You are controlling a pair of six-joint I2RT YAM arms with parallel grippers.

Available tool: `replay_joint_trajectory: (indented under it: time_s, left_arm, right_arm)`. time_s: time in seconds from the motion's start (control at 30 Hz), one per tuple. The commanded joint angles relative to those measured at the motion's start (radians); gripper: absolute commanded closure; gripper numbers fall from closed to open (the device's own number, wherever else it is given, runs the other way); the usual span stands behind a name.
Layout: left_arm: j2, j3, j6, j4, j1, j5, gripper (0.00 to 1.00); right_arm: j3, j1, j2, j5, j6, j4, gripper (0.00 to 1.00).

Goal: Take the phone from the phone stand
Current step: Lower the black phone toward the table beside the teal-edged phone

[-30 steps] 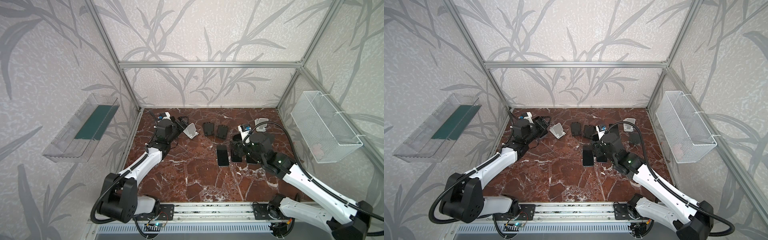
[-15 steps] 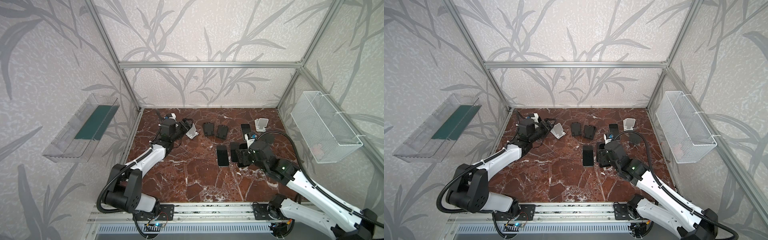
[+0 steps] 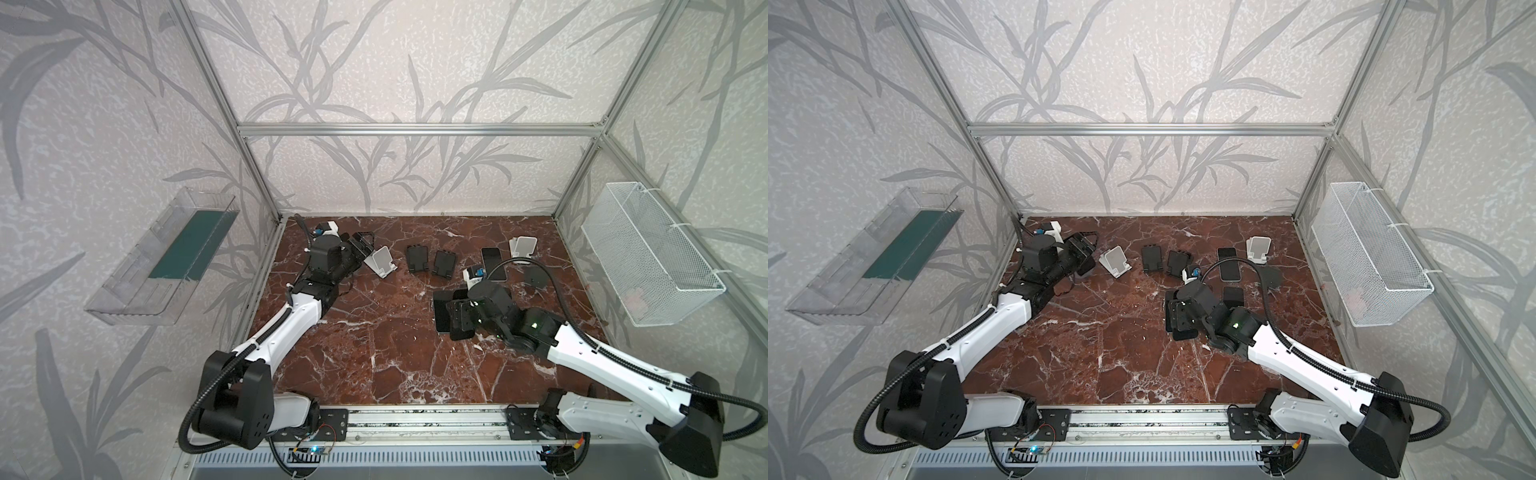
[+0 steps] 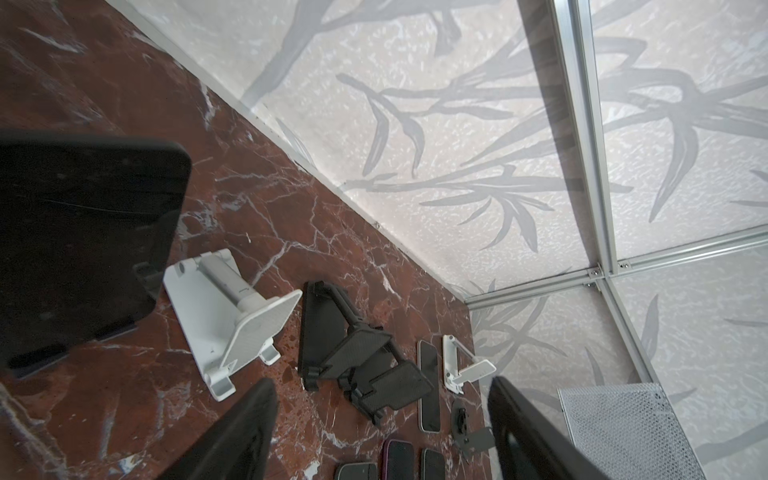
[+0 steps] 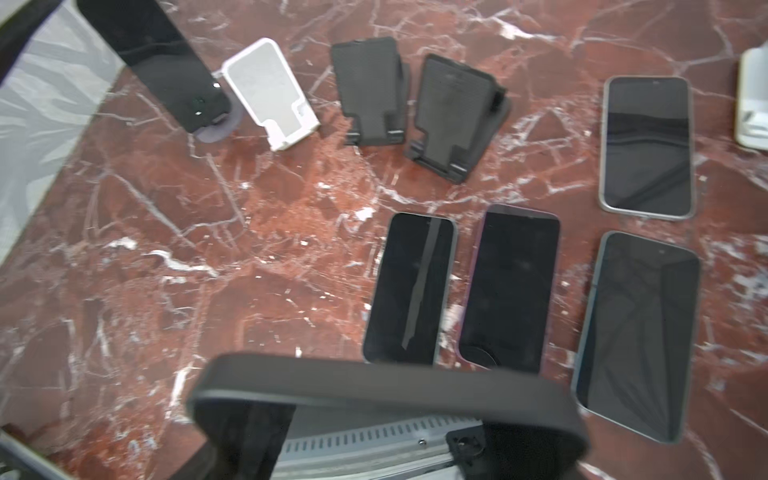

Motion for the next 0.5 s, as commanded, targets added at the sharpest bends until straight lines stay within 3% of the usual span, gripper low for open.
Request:
replay_joint_trajectory:
  time_s: [0.0,0.2,0.47]
  left_arm:
    - [-0.010,0.007,0.002,-0.012,0.005,-0.036,0.19]
    - [-0.005,0.013,-0.029,-0.028,0.008,-0.042,0.20]
    - [-0.033,0.006,-0.027,-0.018,0.009,-0.055,0.20]
  right_arm:
    - [0.041,0.060,0.073,0.070,0.080,0.090,0.32]
    - [0.177,0.119,0.288,0.098,0.176,0.096,0.32]
    - [0.303,0.118,0.511,0.068,0.245,0.089,0.31]
